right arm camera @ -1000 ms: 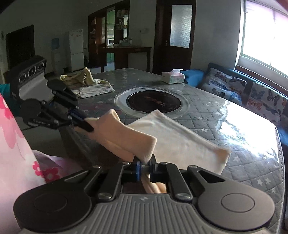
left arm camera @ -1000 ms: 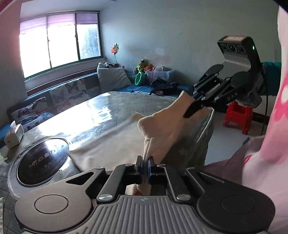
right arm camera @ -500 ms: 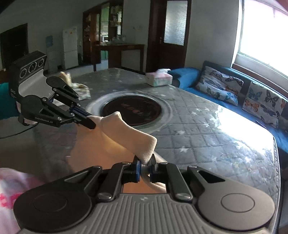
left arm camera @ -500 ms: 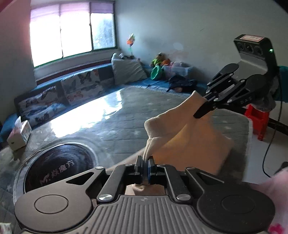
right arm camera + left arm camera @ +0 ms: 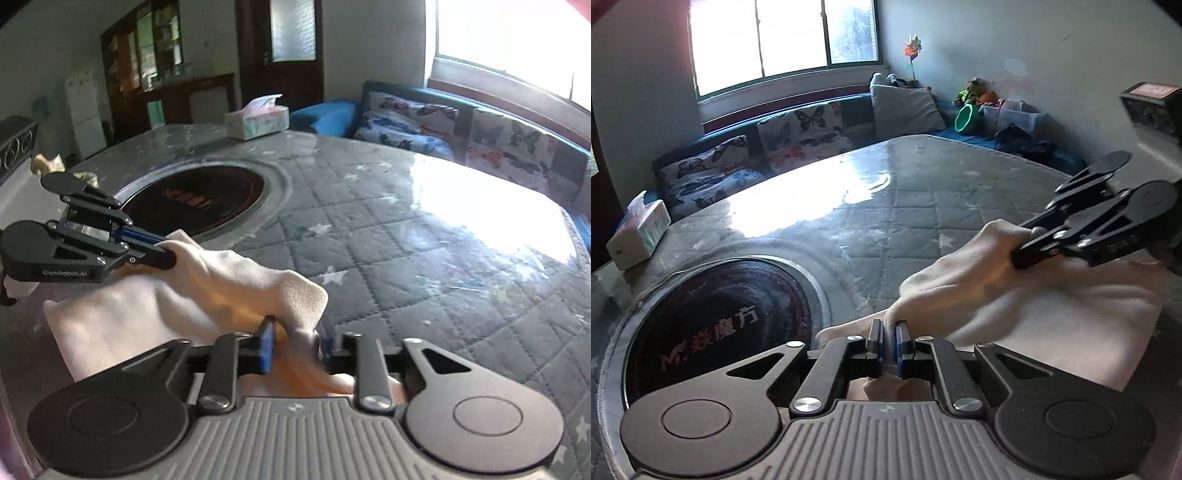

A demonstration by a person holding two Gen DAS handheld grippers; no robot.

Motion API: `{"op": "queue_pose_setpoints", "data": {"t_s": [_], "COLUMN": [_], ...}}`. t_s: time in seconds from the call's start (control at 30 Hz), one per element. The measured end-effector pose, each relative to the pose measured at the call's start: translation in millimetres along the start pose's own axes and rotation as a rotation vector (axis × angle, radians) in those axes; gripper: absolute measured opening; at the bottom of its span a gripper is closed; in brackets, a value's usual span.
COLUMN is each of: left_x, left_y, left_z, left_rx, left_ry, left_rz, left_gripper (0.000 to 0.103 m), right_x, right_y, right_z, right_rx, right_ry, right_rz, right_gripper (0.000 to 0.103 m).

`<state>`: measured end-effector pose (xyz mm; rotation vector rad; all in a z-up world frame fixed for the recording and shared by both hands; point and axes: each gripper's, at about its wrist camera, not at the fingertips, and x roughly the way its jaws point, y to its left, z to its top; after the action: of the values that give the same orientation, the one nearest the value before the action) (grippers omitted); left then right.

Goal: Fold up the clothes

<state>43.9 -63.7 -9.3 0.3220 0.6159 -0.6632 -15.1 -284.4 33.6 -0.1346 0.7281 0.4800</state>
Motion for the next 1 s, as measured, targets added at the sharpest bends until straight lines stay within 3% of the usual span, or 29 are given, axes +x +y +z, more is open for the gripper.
{"op": "queue_pose_setpoints", "data": {"t_s": [0.27,0.33,0.43,0.53,0.63,0.83,0.9,1.0], "left_x": [10.7,11.3,10.6,15.0,15.3,0.6,-6.8,-16.7], "left_y": [1.8,2.4,2.1,3.3,6.5,9.5,4.0,-18.7], "left_z": [2.0,3.6,6.1,6.6,6.7,13.6,16.8,15.7], "left_rx": [-0.003,-0.007,-0.019,-0.027,-0.039,-0.049,-0.057,-0.024], "left_ry": [0.03,0.029,0.023,0.045,0.054,-0.005,-0.028,-0.04], "left_rz": [0.048,0.05,0.053,0.075,0.095,0.111,0.095,-0.004], "left_gripper": [0.016,0.017,0.017,0.019,0.027,0.028,0.025,0.024], "right_x": [-30.1,-31.1,-27.9,-21.5,-20.2,-33.2,-29.0,-11.7], "right_y": [-25.4,-32.2,-34.3,-29.9,-29.4,-23.4,-17.6,-5.3], "right_z": [-11.6,-15.2,-21.1,-25.6,-23.9,-1.5,7.6,18.6], "right_rx": [0.119,0.147,0.164,0.134,0.137,0.12,0.102,0.063], "right_ry": [-0.011,0.001,0.018,0.024,0.028,-0.014,-0.016,0.009], "right_rz": [-0.052,-0.065,-0.059,-0.092,-0.109,-0.071,-0.033,0.013], "right_gripper": [0.037,0.029,0.028,0.019,0.019,0.02,0.019,0.017]}}
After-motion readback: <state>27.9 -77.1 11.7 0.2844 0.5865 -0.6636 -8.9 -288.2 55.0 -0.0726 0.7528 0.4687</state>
